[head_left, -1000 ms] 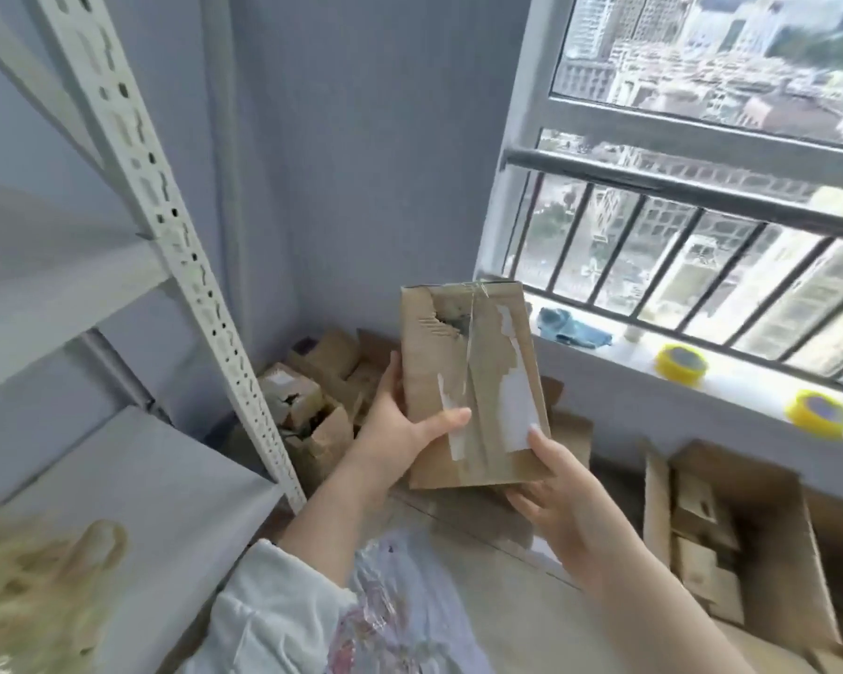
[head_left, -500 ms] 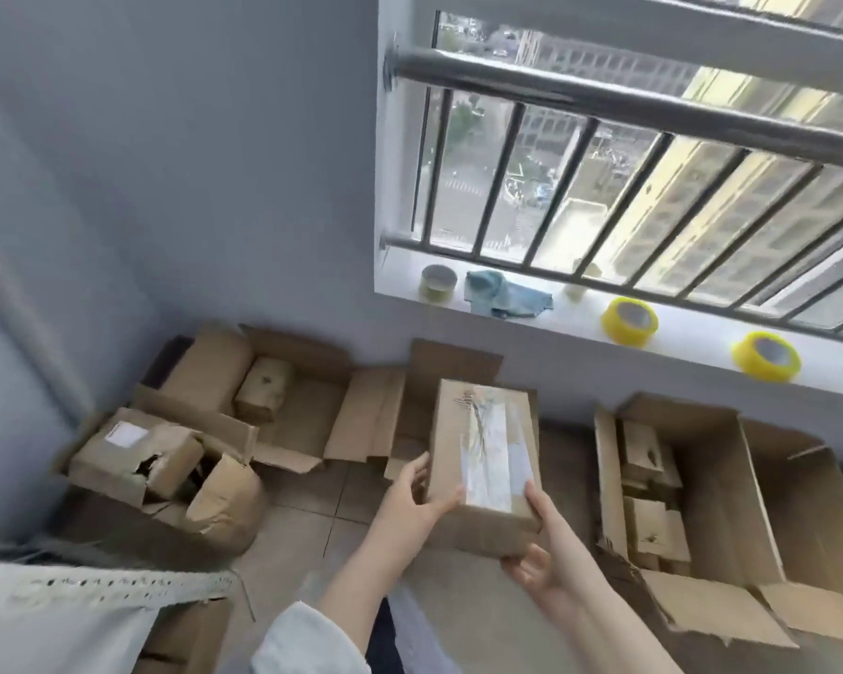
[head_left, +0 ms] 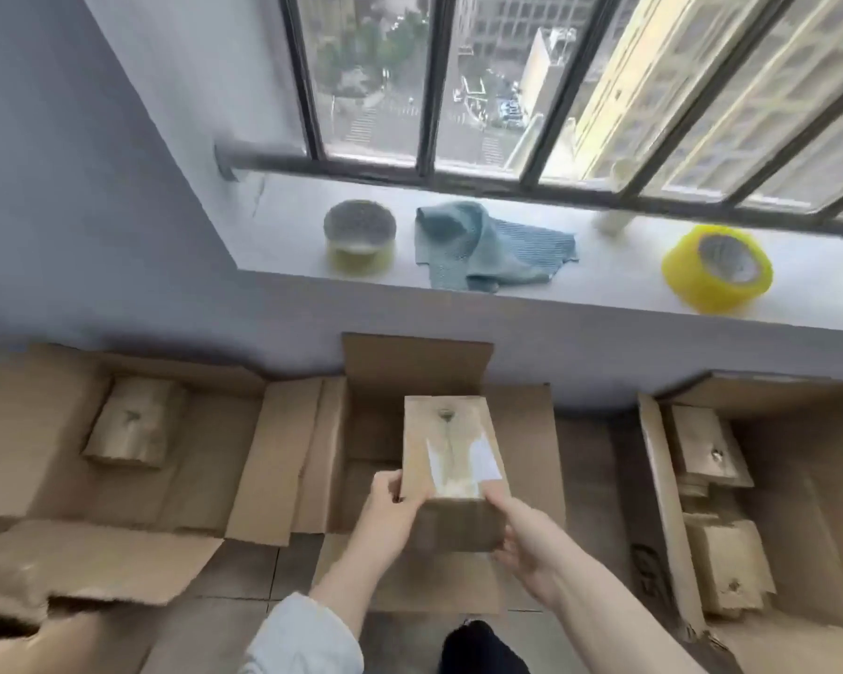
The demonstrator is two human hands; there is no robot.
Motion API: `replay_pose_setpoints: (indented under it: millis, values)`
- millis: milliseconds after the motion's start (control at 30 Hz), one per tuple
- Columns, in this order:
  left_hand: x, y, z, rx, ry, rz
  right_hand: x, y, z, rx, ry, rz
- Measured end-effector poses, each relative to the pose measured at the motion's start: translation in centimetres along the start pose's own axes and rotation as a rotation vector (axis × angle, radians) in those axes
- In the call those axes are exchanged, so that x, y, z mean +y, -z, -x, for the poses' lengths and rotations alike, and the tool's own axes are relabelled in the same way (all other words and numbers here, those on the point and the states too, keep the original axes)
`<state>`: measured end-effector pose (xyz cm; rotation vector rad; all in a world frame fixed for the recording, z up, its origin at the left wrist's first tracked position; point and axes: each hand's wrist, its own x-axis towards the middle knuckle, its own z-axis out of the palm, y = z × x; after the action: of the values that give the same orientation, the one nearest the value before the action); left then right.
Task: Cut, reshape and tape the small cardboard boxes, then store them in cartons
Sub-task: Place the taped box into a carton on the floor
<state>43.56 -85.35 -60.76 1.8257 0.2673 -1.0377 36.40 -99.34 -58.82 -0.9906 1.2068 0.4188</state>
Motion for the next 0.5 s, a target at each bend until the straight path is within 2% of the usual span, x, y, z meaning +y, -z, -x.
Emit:
replay_pose_setpoints:
  millis: [100,233,367,500]
  values:
    - [-3.2,-1.7,-9.8,0.007,0.003,-0.054,0.9,0.0,-10.9,0.065,-0.016,-0.089]
    - [-7.4,-4.1,-19.0,0.003,0.053,-0.055,2.7,-0.5,-20.9,0.149,-0.009,-0.132]
    - [-10.1,-6.2,-24.3,0.026,0.077,-0.068,4.3,-0.9,-28.3,0.258,-0.048,-0.181]
    - [-11.9,-7.7,-26.9,0.026,0.111,-0.07,5.4,-1.2,-31.4,0.371,-0.133,-0.333]
